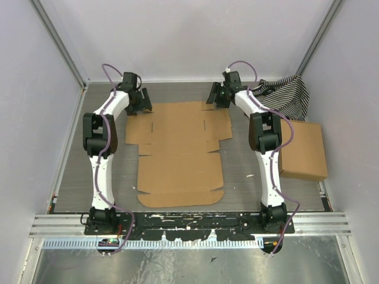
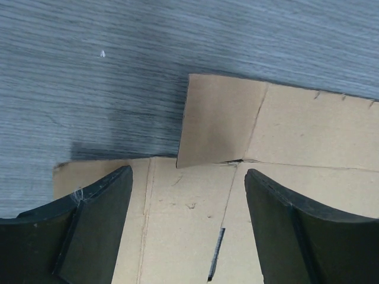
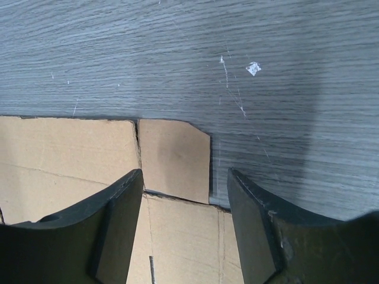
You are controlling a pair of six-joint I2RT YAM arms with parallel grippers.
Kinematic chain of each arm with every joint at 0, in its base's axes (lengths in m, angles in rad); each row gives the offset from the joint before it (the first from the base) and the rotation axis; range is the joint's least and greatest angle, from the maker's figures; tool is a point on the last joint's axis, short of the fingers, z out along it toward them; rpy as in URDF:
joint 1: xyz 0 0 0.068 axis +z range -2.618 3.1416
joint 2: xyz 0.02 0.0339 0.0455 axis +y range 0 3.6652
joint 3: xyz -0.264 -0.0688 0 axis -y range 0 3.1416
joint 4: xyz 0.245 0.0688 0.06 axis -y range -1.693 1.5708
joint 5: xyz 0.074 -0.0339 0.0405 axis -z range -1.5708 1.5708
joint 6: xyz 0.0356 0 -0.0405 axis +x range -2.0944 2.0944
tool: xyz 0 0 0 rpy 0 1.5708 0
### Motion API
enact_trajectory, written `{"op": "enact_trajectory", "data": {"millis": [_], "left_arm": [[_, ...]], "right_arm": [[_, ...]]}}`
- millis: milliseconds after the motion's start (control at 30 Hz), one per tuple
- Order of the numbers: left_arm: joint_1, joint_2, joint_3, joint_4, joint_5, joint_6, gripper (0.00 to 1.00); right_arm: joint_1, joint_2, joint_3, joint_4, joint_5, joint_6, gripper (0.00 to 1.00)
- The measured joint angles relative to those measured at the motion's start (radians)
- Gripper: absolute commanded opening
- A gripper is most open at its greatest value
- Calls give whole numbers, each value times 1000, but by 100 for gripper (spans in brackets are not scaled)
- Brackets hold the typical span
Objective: Fold the paper box
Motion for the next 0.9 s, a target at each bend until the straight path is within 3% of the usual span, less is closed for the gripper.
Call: {"op": "enact_trajectory", "data": {"millis": [333,667,900], "left_arm": [[0,26,11,5,11,2,77],[-2,32,8,23,27,3,60],[-7,29,-10,46,21,4,57]], "right_arm": [[18,11,9,13,-8,2,55],[19,12,-8,40,-11,9,31],[19,4,-38,66,-7,9,29]]}}
